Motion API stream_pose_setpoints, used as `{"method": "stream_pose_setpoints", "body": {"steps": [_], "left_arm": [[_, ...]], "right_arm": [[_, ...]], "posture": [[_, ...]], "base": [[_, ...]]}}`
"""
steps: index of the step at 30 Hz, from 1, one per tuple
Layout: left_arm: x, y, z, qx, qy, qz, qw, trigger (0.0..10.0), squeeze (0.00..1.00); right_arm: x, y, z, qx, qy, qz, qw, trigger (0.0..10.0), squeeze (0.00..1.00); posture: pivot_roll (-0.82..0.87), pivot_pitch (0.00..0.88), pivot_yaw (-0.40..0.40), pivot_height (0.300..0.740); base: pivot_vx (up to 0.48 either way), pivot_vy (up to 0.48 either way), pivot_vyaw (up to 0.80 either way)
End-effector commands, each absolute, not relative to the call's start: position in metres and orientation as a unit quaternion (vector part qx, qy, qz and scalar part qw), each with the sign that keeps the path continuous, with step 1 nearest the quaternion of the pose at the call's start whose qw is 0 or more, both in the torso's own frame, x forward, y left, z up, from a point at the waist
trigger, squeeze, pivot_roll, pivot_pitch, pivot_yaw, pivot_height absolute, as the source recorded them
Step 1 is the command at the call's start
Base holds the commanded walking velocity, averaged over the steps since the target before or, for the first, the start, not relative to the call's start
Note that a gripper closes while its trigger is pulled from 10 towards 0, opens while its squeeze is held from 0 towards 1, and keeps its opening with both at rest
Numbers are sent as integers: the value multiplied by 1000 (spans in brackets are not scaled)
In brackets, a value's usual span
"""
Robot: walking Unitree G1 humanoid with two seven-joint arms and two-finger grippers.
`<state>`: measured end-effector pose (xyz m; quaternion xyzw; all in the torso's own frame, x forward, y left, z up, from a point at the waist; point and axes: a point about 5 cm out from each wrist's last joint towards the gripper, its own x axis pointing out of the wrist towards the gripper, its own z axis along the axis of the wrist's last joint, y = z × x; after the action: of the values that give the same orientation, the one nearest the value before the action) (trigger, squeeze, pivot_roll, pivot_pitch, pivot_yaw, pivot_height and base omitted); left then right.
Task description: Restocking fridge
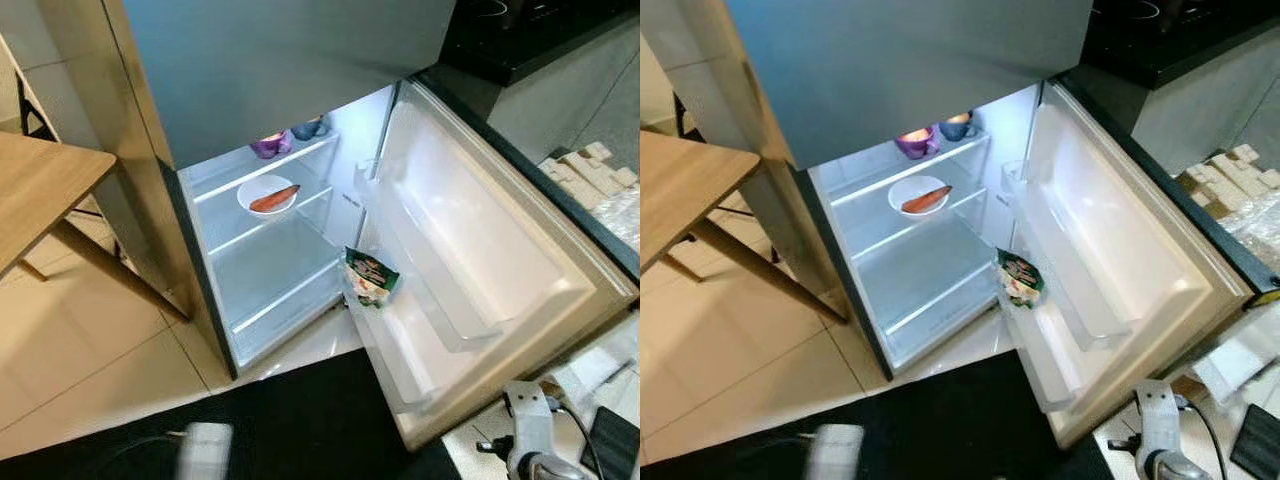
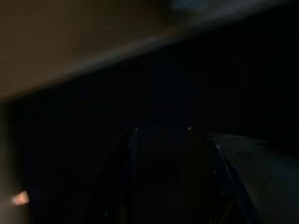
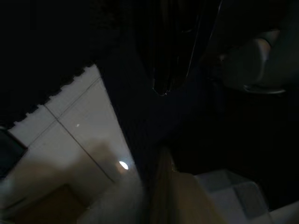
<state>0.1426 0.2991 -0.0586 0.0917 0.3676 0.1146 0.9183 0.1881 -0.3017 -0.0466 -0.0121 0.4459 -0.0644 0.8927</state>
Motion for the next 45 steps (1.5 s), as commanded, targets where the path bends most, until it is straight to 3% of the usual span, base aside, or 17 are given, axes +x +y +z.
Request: {"method": "stream_pose_setpoints", "body": {"steps": [1, 4, 6, 11, 12, 16, 23, 27, 33, 35, 40, 45], "left_arm": [[143, 303, -55, 72, 352, 121, 926, 10000, 0], [144, 298, -57, 68, 351, 115, 927, 10000, 0], [147, 280, -63, 57, 351, 96, 930, 10000, 0], [150, 259, -69, 43, 352, 73, 932, 10000, 0], [151, 243, -73, 29, 356, 52, 933, 10000, 0], [148, 234, -77, 18, 362, 36, 931, 10000, 0], [161, 209, -75, -46, 334, -18, 941, 10000, 0], [188, 168, -66, -38, 312, -136, 940, 10000, 0], [189, 184, -66, -30, 315, -79, 945, 10000, 0], [176, 203, -71, -12, 336, -42, 941, 10000, 0], [163, 221, -74, -19, 350, 11, 936, 10000, 0], [161, 225, -75, -17, 356, 21, 934, 10000, 0]], "right_arm": [[181, -303, -50, -12, 455, -68, 888, 10000, 0], [178, -293, -56, -11, 458, -61, 887, 10000, 0], [169, -263, -72, -6, 465, -38, 885, 10000, 0], [159, -235, -84, -3, 473, -22, 881, 10000, 0], [156, -222, -89, -1, 475, -16, 880, 10000, 0], [160, -212, -89, 9, 465, -5, 885, 10000, 0], [193, -195, -74, 40, 404, 17, 914, 10000, 0], [233, -154, -52, 33, 344, 131, 929, 10000, 0], [234, -155, -52, 25, 346, 123, 930, 10000, 0], [220, -171, -61, 19, 370, 98, 923, 10000, 0], [203, -189, -69, 29, 389, 61, 919, 10000, 0], [195, -197, -72, 34, 398, 46, 916, 10000, 0]], "posture": [[-85, 113, -23, 738], [-85, 113, -23, 738], [-83, 117, -31, 738], [-84, 120, -34, 738], [-86, 122, -34, 738], [-86, 126, -30, 738], [-83, 136, -25, 738], [-68, 141, -27, 738], [-63, 142, -36, 738], [-70, 139, -42, 738], [-78, 139, -44, 738], [-78, 139, -48, 738]], "base": [[0, 0, 0], [0, 0, 0], [0, 0, 0], [0, 0, 0], [0, 0, 0], [0, 0, 0], [0, 0, 0], [0, 0, 0], [0, 0, 0], [0, 0, 0], [0, 0, 0], [0, 0, 0]]}}
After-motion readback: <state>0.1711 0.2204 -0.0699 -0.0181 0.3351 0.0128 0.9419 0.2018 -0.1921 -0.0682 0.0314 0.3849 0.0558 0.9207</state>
